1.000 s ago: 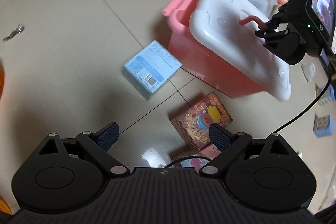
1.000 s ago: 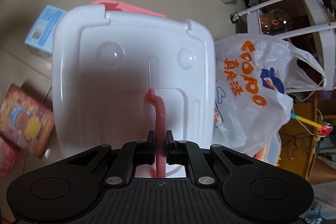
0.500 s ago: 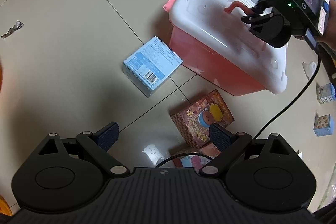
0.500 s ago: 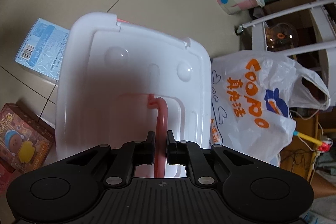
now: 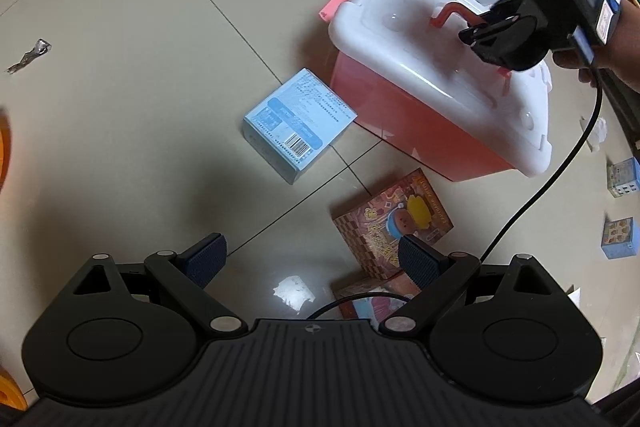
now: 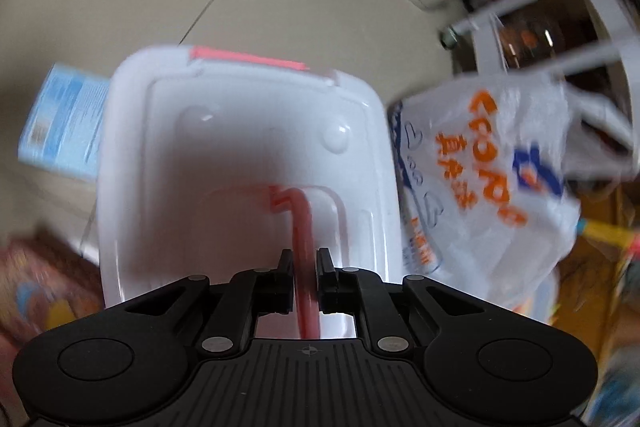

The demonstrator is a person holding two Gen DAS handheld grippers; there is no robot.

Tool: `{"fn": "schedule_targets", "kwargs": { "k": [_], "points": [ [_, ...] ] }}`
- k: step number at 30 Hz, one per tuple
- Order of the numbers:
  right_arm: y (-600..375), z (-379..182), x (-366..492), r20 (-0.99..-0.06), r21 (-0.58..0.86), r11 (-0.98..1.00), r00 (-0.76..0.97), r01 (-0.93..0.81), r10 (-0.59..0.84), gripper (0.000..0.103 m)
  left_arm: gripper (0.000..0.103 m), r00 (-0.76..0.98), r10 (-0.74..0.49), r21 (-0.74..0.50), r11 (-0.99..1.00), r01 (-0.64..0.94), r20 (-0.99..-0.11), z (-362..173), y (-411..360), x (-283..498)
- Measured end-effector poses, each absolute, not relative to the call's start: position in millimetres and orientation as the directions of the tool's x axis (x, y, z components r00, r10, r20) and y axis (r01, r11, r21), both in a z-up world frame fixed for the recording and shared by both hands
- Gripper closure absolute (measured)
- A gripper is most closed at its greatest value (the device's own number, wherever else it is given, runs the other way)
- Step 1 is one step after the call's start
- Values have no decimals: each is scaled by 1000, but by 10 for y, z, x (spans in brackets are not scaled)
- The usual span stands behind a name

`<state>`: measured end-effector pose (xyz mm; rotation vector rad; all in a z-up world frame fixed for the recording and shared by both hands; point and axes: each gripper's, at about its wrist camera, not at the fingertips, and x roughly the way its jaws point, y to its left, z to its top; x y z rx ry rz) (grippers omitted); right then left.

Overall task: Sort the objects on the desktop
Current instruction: 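Carry the lid with the right gripper and lower it onto the bin, then open the right gripper to release the lid and withdraw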

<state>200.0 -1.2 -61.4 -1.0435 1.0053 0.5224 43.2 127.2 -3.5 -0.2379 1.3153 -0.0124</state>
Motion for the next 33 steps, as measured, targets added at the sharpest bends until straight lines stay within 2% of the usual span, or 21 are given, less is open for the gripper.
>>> {"fn": "schedule_targets", "kwargs": {
  "k": [6, 7, 9, 18, 25, 33],
  "points": [
    [-74, -556, 2013, -882, -431, 521, 465, -737, -74, 91, 8, 267, -147, -192, 970, -151, -953, 16, 1343, 406],
    [-91, -539, 2005, -883, -425, 537, 465, -729, -66, 81, 8, 267, -144, -189, 970, -153, -953, 20, 1347, 399],
    [-147, -509, 1997, -881, -415, 578, 469, -703, -62, 70, 8, 266, -142, -187, 970, -155, -954, 28, 1350, 385],
    [-592, -129, 1839, -852, -315, 779, 522, -542, 19, 45, 8, 285, -129, -173, 976, -134, -950, 103, 1259, 341],
    [-1074, 214, 1566, -815, -197, 915, 578, -351, 46, 41, 8, 300, -124, -157, 984, -89, -946, 176, 1112, 313],
    [-1453, 223, 1017, -813, -108, 976, 582, -188, 22, 39, 8, 325, -111, -106, 994, 33, -939, 241, 780, 235]
  ]
}}
